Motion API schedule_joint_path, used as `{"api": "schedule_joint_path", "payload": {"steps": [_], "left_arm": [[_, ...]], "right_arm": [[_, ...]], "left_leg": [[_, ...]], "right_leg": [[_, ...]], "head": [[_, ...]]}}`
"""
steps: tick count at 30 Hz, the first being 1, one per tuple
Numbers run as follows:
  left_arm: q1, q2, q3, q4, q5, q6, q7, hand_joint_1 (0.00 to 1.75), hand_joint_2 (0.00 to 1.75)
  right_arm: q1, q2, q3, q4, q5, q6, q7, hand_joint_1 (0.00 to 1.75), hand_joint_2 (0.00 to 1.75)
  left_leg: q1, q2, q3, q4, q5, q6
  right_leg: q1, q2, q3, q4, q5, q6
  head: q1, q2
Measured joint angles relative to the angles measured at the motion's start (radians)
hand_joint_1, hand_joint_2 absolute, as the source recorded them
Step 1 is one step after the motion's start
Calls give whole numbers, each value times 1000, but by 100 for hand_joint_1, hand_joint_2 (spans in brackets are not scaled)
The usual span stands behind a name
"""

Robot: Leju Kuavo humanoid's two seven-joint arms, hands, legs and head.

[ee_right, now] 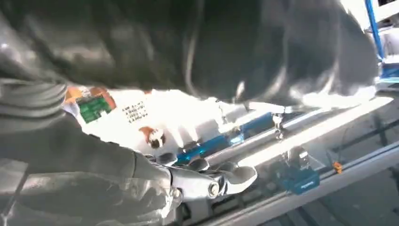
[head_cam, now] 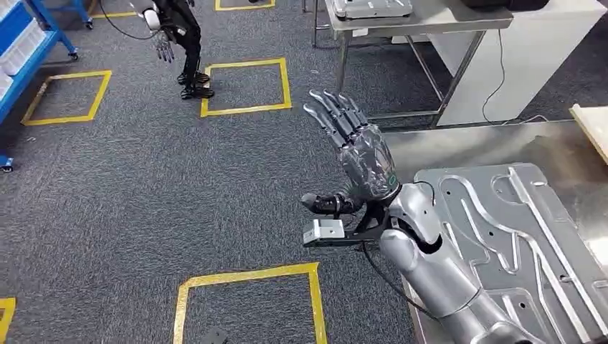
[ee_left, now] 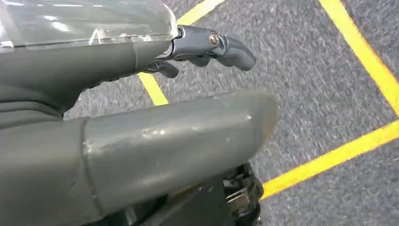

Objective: Take the parts from the cabinet and place them on the table.

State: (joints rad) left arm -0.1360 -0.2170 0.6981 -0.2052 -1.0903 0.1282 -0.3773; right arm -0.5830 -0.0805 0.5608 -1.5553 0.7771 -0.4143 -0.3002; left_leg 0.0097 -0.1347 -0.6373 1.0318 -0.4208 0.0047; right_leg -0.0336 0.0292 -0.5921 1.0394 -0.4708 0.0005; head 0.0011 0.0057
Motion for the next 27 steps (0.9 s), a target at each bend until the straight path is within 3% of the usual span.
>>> {"api": "schedule_joint_path", "payload": {"steps": [1, 2, 3, 4, 5, 6, 7, 9, 10, 11, 14, 15, 16, 17, 18, 20, 21, 22, 24, 25, 26, 27], "left_arm": [[2, 0, 0, 0, 2, 1, 0, 0, 0], [1, 0, 0, 0, 2, 2, 0, 0, 0], [-3, 0, 0, 0, 2, 2, 0, 0, 0], [-4, 0, 0, 0, 4, 2, 0, 0, 0], [-4, 0, 0, 0, 5, 2, 0, 0, 0], [-2, 0, 0, 0, 8, 2, 0, 0, 0], [0, 0, 0, 0, 10, 2, 1, 0, 0], [0, 1, 0, 0, 10, 2, 3, 0, 0], [-2, 1, 0, 0, 10, 2, 3, 0, 0], [-5, 1, 0, 0, 10, 2, 3, 0, 0], [-1, 0, 0, 0, 10, 2, 5, 0, 0], [0, 1, 1, 0, 10, 2, 6, 0, 0], [2, 0, 1, 0, 10, 2, 7, 0, 0], [0, 0, 2, 0, 11, 5, 7, 0, 0], [-5, -1, 2, 0, 11, 6, 6, 0, 0], [-8, -6, 2, 0, 11, 11, 9, 0, 0], [-9, -9, 2, 0, 11, 21, 18, 0, 0], [-13, -21, 2, 0, 10, 38, 36, 0, 0], [-28, -49, 3, 0, 10, 66, 63, 0, 0], [-39, -62, 3, 0, 10, 71, 67, 0, 0], [-49, -71, 3, 0, 10, 71, 69, 0, 0], [-55, -77, 3, 0, 10, 70, 69, 0, 0]], "right_arm": [[-2, 1, 1, 2, 0, 0, 0, 0, 0], [-4, 6, 2, 2, 0, 0, 0, 0, 0], [-4, 6, 2, 4, 0, -2, -1, 0, 0], [-2, 6, 2, 7, 0, -3, -2, 0, 0], [-1, 6, 3, 9, 0, -3, -2, 0, 0], [-1, 6, 5, 13, 0, -3, -2, 0, 0], [-1, 6, 7, 16, 0, -3, -4, 0, 0], [-2, 8, 7, 18, 3, -4, -4, 0, 0], [-4, 9, 7, 19, 4, -4, -5, 0, 0], [-7, 9, 7, 19, 4, -5, -6, 0, 0], [-9, 10, 8, 21, 5, -5, -7, 0, 0], [-11, 13, 9, 21, 6, -6, -7, 0, 0], [-13, 13, 9, 21, 7, -6, -7, 0, 0], [-17, 13, 9, 22, 7, -8, -8, 0, 0], [-20, 13, 10, 24, 8, -10, -10, 0, 0], [-17, 13, 10, 31, 7, -9, -11, 0, 0], [-17, 14, 12, 33, 6, -6, -14, 0, 0], [-20, 15, 14, 36, 5, 1, -14, 0, 0], [-34, 26, 23, 43, 3, 10, -14, 0, 0], [-41, 32, 28, 46, 3, 12, -14, 0, 0], [-46, 33, 31, 49, 3, 13, -13, 0, 0], [-49, 40, 35, 50, 3, 15, -13, 0, 0]], "left_leg": [[-7, 53, -7, 22, -15, -5], [-5, 91, -30, 72, -45, -11], [-1, 113, -72, 157, -84, -16], [2, 121, -109, 231, -112, -19], [4, 125, -134, 275, -120, -21], [4, 127, -137, 279, -109, -23], [4, 131, -118, 238, -78, -23], [3, 154, -30, 72, 5, -16], [0, 188, -1, 9, 11, -12], [-15, 205, 8, -1, 1, -3], [-18, 167, 0, 0, 1, 13], [-11, 156, 8, -12, 8, 24], [-7, 146, 13, -19, 12, 29], [-6, 140, 14, -21, 13, 33], [-6, 128, 13, -20, 14, 39], [-8, 104, 13, -19, 13, 42], [-9, 89, 13, -17, 13, 42], [-8, 75, 13, -15, 13, 42], [-8, 45, 13, -8, 11, 39], [-7, 34, 9, -4, 9, 37], [-12, 25, 2, 1, 8, 32], [-8, 12, -3, 3, 10, 26]], "right_leg": [[4, -8, 5, -5, 1, -3], [5, -20, 8, -5, 0, -8], [9, -36, 9, -5, -2, -12], [11, -51, 11, -5, -4, -16], [12, -64, 12, -4, -6, -16], [12, -77, 13, -4, -9, -16], [11, -89, 16, -3, -11, -14], [11, -112, 25, -3, -19, -9], [13, -120, 30, -3, -22, -5], [21, -129, 29, -2, -25, 1], [24, -157, 38, -10, -27, 14], [22, -162, 42, -10, -32, 23], [17, -107, 41, 6, -46, 29], [15, -66, 22, 42, -71, 28], [13, -44, -19, 123, -114, 27], [14, -32, -93, 260, -162, 27], [14, -31, -113, 287, -155, 27], [14, -31, -110, 267, -125, 27], [11, -14, -54, 120, -24, 21], [9, 31, -22, 40, 14, 18], [6, 65, -14, 18, -2, 15], [7, 56, -14, 11, 0, 16]], "head": [[0, 0], [-6, 0], [-6, 0], [-6, 0], [-6, 0], [-6, 0], [-6, 0], [-6, 0], [-6, 0], [-6, 0], [-5, 0], [-5, 0], [-5, 0], [-4, 0], [-4, 0], [-4, 0], [-4, 0], [-4, 0], [-4, 0], [-4, 0], [-4, 0], [-4, 0]]}}
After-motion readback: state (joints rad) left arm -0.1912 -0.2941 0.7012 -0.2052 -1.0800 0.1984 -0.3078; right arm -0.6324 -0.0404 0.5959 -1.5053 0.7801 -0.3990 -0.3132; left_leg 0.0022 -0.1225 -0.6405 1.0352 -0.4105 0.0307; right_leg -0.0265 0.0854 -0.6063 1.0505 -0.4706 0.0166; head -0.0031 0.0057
